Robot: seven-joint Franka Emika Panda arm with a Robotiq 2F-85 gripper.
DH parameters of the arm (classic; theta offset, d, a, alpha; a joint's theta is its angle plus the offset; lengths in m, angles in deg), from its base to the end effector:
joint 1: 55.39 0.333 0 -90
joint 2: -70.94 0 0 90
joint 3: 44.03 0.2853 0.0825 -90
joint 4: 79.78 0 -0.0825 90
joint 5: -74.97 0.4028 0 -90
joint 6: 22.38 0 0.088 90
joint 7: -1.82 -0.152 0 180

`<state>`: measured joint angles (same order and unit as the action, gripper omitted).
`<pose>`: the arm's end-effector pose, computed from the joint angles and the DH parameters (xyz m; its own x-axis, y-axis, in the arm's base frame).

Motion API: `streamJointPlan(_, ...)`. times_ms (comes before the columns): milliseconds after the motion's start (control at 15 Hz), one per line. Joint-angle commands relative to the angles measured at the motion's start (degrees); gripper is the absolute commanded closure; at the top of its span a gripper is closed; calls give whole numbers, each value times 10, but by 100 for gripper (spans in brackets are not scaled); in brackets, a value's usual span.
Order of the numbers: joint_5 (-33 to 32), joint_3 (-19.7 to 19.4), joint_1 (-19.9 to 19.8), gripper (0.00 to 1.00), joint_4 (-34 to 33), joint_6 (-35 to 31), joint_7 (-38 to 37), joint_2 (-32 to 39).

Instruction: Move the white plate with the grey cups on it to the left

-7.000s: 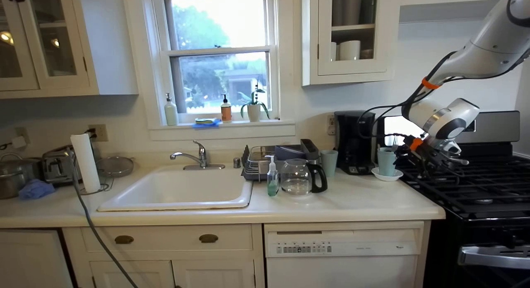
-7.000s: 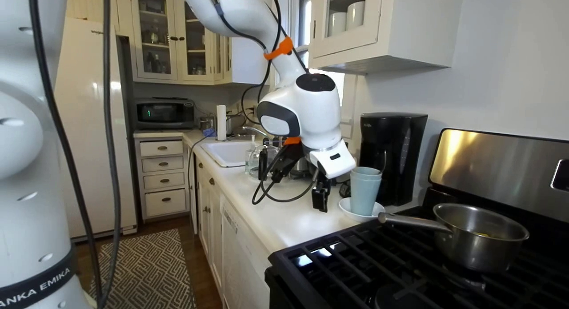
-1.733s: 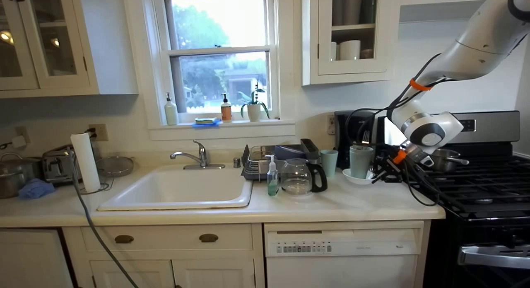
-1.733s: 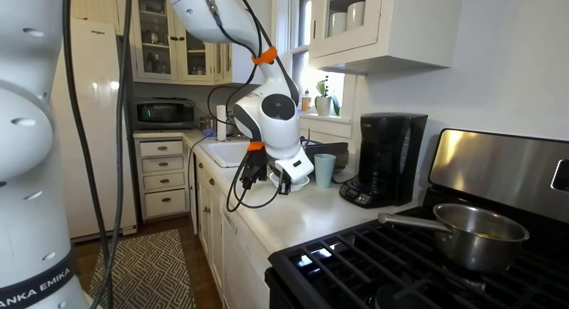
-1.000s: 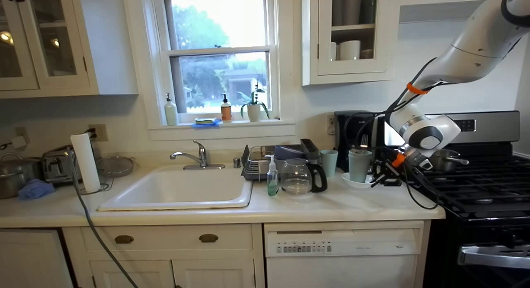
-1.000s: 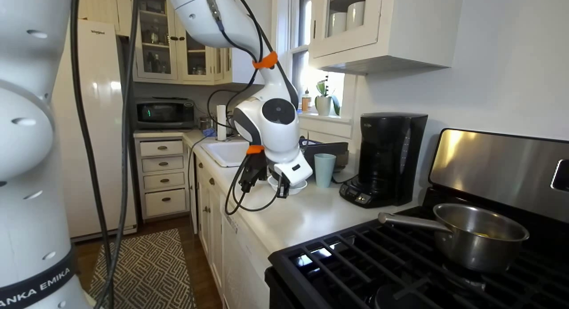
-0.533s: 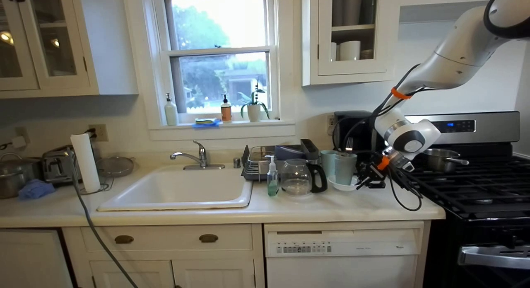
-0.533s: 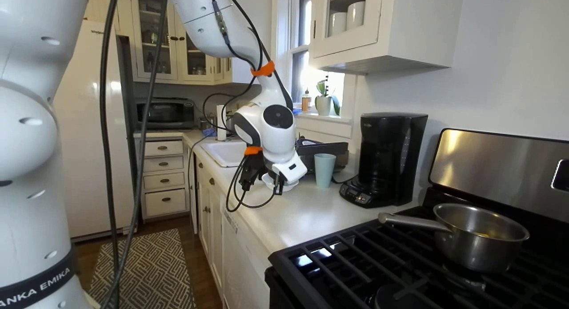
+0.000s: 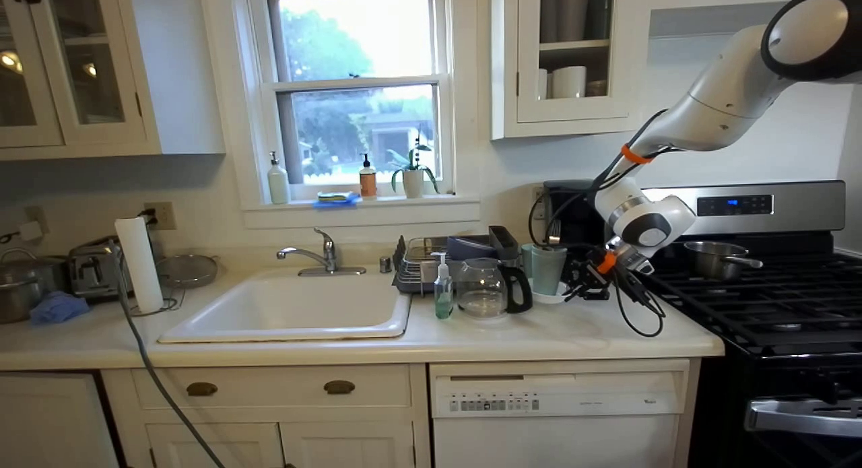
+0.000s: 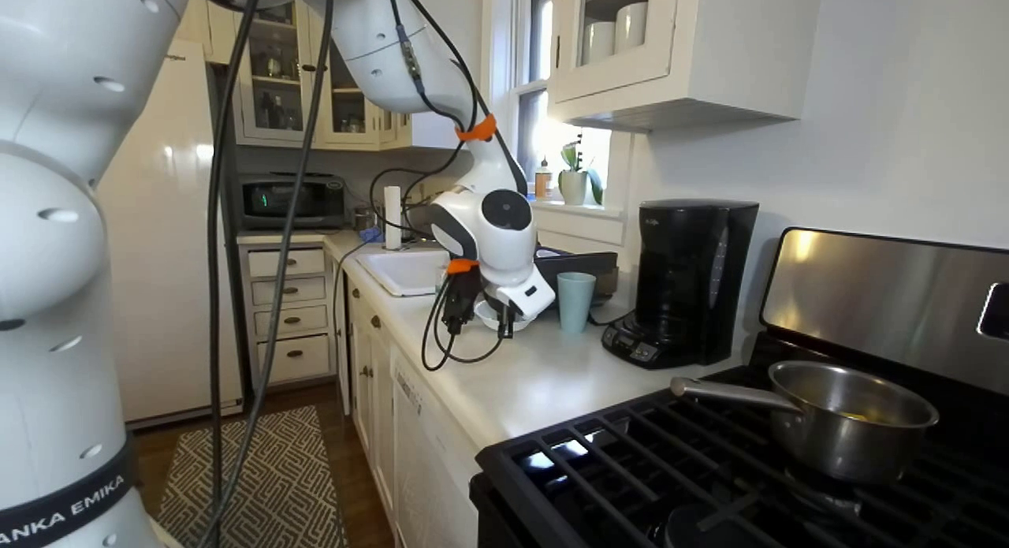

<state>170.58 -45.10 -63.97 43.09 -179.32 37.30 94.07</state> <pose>0.5655 -0.1184 0.1297 0.4549 -0.8902 0.0235 -0.6557 -0.3527 -0.6676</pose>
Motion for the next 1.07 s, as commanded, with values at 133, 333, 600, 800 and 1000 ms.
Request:
streamJointPlan(133,20,6,8,98,-51,-15,23,42)
streamJointPlan(333,22,6,12,98,-65,-22,24,56)
streamJointPlan(600,19,7,15,98,-77,-25,23,68)
streamJointPlan(800,17,6,19,91,-80,-28,23,71)
streamJointPlan(1000,17,6,21,69,-81,-31,23,69)
